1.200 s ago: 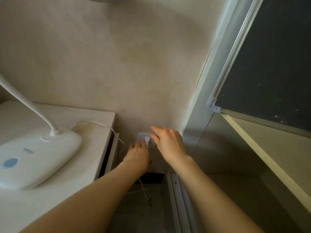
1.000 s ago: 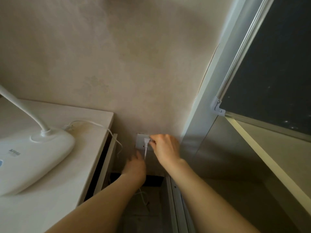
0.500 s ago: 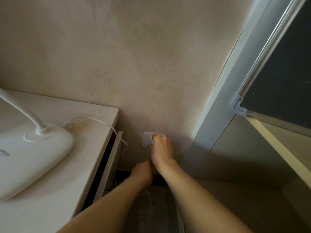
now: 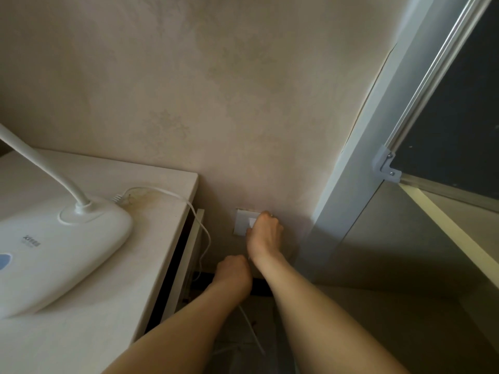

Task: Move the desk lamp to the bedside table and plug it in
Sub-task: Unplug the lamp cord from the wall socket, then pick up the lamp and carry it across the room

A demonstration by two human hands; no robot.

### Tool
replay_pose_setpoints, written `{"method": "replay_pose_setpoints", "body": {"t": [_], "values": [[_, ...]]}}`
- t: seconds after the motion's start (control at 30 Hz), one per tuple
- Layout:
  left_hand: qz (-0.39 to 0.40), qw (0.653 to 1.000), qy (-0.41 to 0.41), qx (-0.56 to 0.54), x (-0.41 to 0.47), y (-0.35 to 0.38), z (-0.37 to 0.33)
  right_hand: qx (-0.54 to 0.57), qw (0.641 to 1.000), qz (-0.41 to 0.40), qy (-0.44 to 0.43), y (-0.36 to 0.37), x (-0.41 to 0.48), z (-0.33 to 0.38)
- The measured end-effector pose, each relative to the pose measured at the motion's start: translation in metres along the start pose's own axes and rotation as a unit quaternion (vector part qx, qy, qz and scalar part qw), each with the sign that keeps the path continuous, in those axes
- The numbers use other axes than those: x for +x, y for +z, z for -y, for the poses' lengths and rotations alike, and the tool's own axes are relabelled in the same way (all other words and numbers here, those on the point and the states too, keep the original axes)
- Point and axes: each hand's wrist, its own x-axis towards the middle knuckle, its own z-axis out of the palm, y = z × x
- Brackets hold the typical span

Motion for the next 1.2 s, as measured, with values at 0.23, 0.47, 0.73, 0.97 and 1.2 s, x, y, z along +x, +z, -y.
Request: {"method": "replay_pose_setpoints", "body": {"t": [0.23, 0.47, 0.73, 0.97, 1.2], "values": [[0.008, 0.997, 0.036, 0.073, -0.005, -0.012, -0.008, -0.010, 1.000, 0.016, 0.013, -0.006, 0.001, 0.005], [0.058, 0.985, 0.058, 0.151, -0.023, -0.030, -0.012, 0.011, 0.996, 0.076, 0.049, -0.023, -0.010, 0.004], [-0.177, 0.958, 0.188, 0.126, -0.078, -0.104, -0.006, 0.198, 0.980, 0.020, 0.009, -0.109, -0.025, 0.052], [-0.419, 0.886, 0.200, 0.002, -0.151, -0.189, 0.080, 0.276, 0.955, -0.010, -0.110, -0.141, -0.073, 0.122], [-0.589, 0.780, 0.209, 0.031, -0.178, -0.218, 0.156, 0.290, 0.933, 0.046, -0.206, -0.127, -0.123, 0.190]]}}
